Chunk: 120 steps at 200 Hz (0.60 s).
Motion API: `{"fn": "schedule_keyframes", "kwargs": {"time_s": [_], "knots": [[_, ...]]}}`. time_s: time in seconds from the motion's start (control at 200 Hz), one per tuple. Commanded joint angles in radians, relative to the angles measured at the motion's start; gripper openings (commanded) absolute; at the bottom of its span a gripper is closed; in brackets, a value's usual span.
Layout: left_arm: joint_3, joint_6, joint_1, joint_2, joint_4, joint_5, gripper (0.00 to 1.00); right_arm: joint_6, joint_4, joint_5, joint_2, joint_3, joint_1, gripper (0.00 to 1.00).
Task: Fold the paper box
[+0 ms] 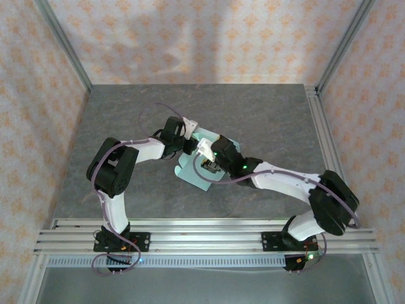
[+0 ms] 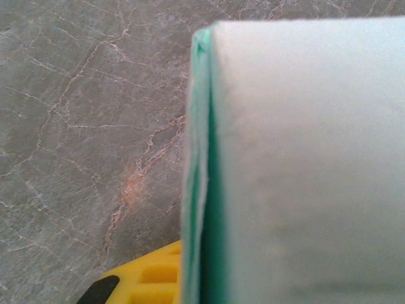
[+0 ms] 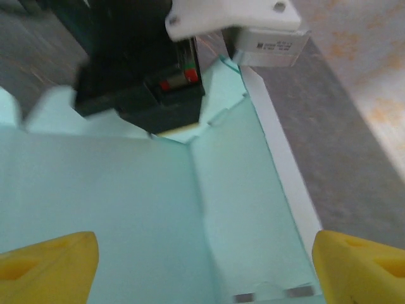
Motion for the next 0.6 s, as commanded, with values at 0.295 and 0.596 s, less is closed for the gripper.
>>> {"fn": "schedule_keyframes", "kwargs": {"time_s": [0.295, 0.596], "knots": [[-0.071, 0.051, -0.081, -0.07, 0.085, -0.134, 0.07, 0.716, 0.152, -0.411, -0.22, -0.077, -0.276, 0.81], [-0.139, 0.047, -0.126, -0.077, 0.217, -0.188, 0.09, 0.998, -0.035, -0.587, -0.026, 0.046, -0.516, 0.7]]}}
